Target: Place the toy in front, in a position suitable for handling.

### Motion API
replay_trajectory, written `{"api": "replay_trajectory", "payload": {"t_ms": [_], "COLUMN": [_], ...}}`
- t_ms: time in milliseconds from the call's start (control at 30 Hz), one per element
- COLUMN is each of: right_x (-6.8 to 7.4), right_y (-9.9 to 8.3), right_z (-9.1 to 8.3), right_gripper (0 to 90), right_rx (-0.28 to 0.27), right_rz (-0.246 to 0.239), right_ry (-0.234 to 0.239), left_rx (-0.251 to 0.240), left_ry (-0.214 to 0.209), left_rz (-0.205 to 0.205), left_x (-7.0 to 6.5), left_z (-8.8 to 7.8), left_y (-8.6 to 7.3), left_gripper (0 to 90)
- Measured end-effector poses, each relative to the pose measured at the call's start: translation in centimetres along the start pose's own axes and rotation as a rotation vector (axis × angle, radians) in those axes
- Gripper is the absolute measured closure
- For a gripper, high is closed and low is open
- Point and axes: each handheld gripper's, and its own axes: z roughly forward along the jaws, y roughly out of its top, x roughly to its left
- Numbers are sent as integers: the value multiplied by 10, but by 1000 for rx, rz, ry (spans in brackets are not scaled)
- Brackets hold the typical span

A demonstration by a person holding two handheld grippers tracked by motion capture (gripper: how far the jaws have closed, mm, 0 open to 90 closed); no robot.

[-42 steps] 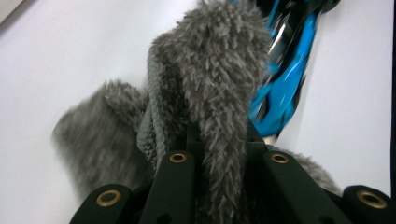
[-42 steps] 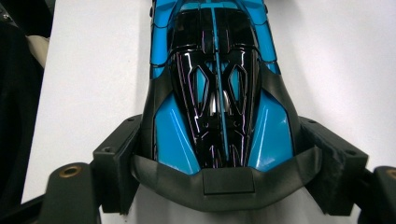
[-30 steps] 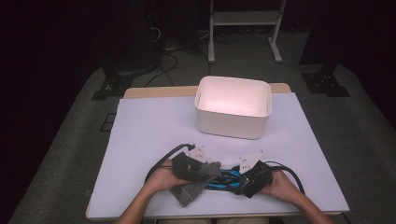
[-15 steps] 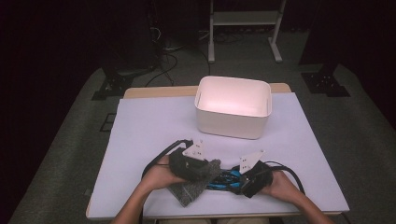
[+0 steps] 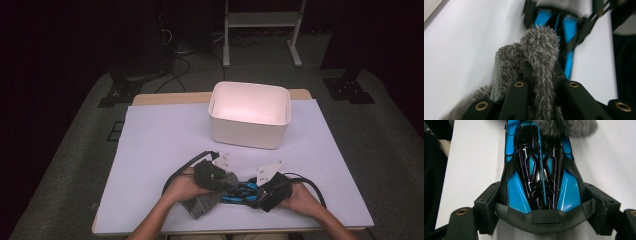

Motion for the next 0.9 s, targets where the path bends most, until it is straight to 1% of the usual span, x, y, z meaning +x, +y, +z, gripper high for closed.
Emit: {"api": "replay_trajectory", "payload": {"t_ms": [33,67,100,133,167,200,233,267,300,367,400,433,467,500,567,600,667,800,833,867,900], "right_x": [0,0,0,0,0,0,1,1,0,0,-1,0,-1,-1,-2,-2,-2,-2,0,0,2], "right_y": [0,0,0,0,0,0,1,2,3,6,7,9,9,10,9,9,9,8,7,6,6], "right_z": [0,0,0,0,0,0,1,1,3,5,6,8,9,9,9,9,7,1,-1,-2,-4], "right_gripper": [228,228,228,228,228,228,228,228,229,229,229,228,227,226,224,223,215,209,211,212,213], "right_rx": [-1,-1,0,0,-1,-2,-3,-2,-5,-5,-5,-6,-8,-7,-14,-15,-7,-7,-7,-8,-11], "right_rz": [3,3,1,0,-1,-2,-1,5,-10,-16,-18,-13,-22,-10,-5,-2,10,13,11,3,5], "right_ry": [0,0,-3,-3,-3,-2,-3,-4,-2,1,0,3,2,6,11,13,22,11,4,-3,-9], "left_rx": [2,2,14,9,15,10,2,-17,-26,-50,-56,-53,-47,-44,-42,-43,-35,-34,-43,-49,-52], "left_ry": [4,4,21,25,30,40,37,22,16,-16,-35,-38,-36,-33,-37,-35,-21,-15,-16,-18,-17], "left_rz": [-8,-8,-19,-37,-49,-62,-76,-94,-94,-86,-63,-53,-42,-39,-38,-44,-39,-43,-50,-58,-62], "left_x": [0,0,2,4,5,7,9,11,11,9,8,6,6,6,8,8,7,6,8,8,7], "left_z": [-2,-2,-7,-10,-12,-15,-16,-17,-17,-17,-15,-13,-12,-11,-11,-11,-12,-14,-16,-17,-17], "left_y": [-7,-7,-19,-25,-28,-34,-37,-39,-38,-35,-31,-27,-25,-24,-25,-26,-28,-34,-38,-39,-40], "left_gripper": [802,802,802,801,801,801,801,801,801,801,801,800,799,799,799,800,799,798,797,798,797]}}
